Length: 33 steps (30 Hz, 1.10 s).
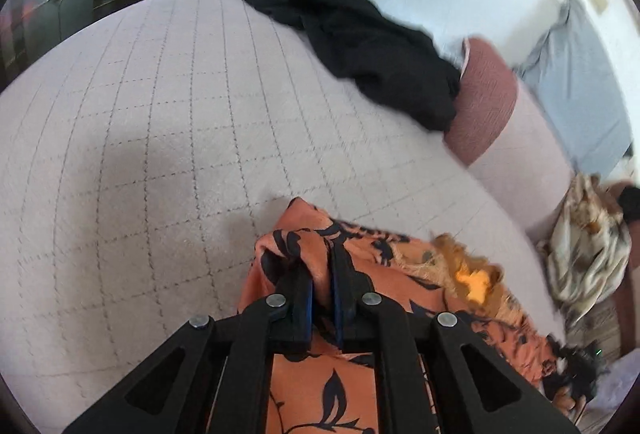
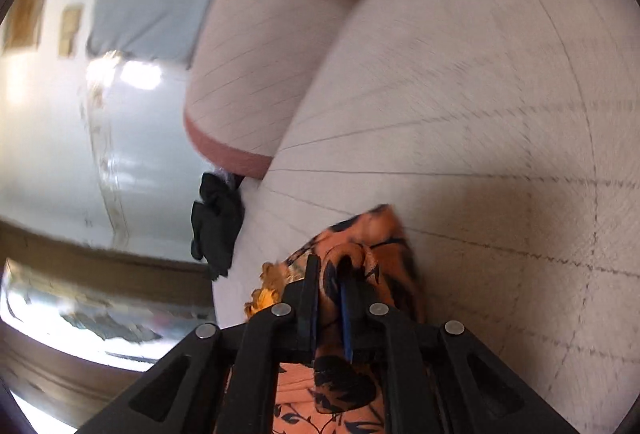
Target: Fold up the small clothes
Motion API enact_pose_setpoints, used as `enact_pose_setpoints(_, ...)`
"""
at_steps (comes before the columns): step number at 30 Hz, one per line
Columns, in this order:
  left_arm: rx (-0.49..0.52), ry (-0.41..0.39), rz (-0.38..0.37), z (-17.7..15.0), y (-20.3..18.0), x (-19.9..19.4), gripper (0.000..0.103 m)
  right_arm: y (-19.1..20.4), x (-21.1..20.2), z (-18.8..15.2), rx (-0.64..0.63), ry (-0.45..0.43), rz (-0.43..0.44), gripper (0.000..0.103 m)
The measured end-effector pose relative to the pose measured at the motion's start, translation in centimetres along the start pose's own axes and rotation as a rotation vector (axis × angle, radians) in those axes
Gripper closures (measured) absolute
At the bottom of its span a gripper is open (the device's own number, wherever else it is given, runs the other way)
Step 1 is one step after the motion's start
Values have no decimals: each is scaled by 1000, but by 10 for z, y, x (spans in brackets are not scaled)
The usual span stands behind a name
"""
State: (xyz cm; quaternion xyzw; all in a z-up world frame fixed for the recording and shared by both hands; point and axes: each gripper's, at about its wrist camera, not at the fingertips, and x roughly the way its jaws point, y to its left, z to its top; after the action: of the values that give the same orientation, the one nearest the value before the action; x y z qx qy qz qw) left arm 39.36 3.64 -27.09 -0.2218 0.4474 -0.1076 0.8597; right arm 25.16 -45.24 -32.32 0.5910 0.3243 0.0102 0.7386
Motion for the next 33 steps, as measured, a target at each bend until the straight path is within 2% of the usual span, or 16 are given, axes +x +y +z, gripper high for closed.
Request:
enact_pose_setpoints(2,-55,-49,-49,-5,9,-15,83,-6,-7,5,31,-12,42,91)
enact_pose_setpoints(3,-82,-80,-57,-7,13,-22,79,-7,-18,7,35,-61,48,82)
enact_pose_setpoints(5,-127,-192,-8,-14,16,-52,56,-14,-48,10,74,-190,104,40)
enact_pose_setpoints(6,-119,-239,17,-18,14,-67,54,-20,-65,7,134,-257,147,10)
enact_pose_setpoints(7,-105,-269,36,-23,10,-78,52,-21,-75,3,165,-309,163,10)
enact_pose_setpoints(8,-63,-303,87,-34,0,-93,48,-15,-85,1,147,-320,167,11)
enact_pose_setpoints(9,-23,-304,151,-43,-10,-101,46,-3,-85,-2,85,-285,159,12)
enact_pose_setpoints(11,17,-279,224,-60,-23,-108,36,39,-78,-18,-116,-196,61,20)
enact_pose_setpoints(12,24,-250,238,-74,-31,-108,36,56,-70,-30,-204,-154,21,25)
enact_pose_setpoints(13,32,-219,215,-89,-39,-107,36,75,-54,-48,-307,-91,-21,35)
enact_pose_setpoints(16,93,-137,189,-128,-59,-92,36,112,7,-111,-533,141,-145,61)
enact_pose_setpoints(20,196,4,241,-156,-74,-59,36,119,67,-171,-655,305,-282,64)
enact_pose_setpoints(22,204,19,267,-161,-73,-55,36,121,83,-184,-724,282,-351,64)
enact_pose_setpoints(24,226,42,282,-161,-76,-47,36,126,97,-182,-770,235,-385,64)
enact_pose_setpoints(27,225,65,264,-157,-78,-38,32,134,126,-158,-744,204,-420,64)
enact_pose_setpoints(33,155,94,199,-136,-65,-33,31,163,165,-103,-658,29,-497,63)
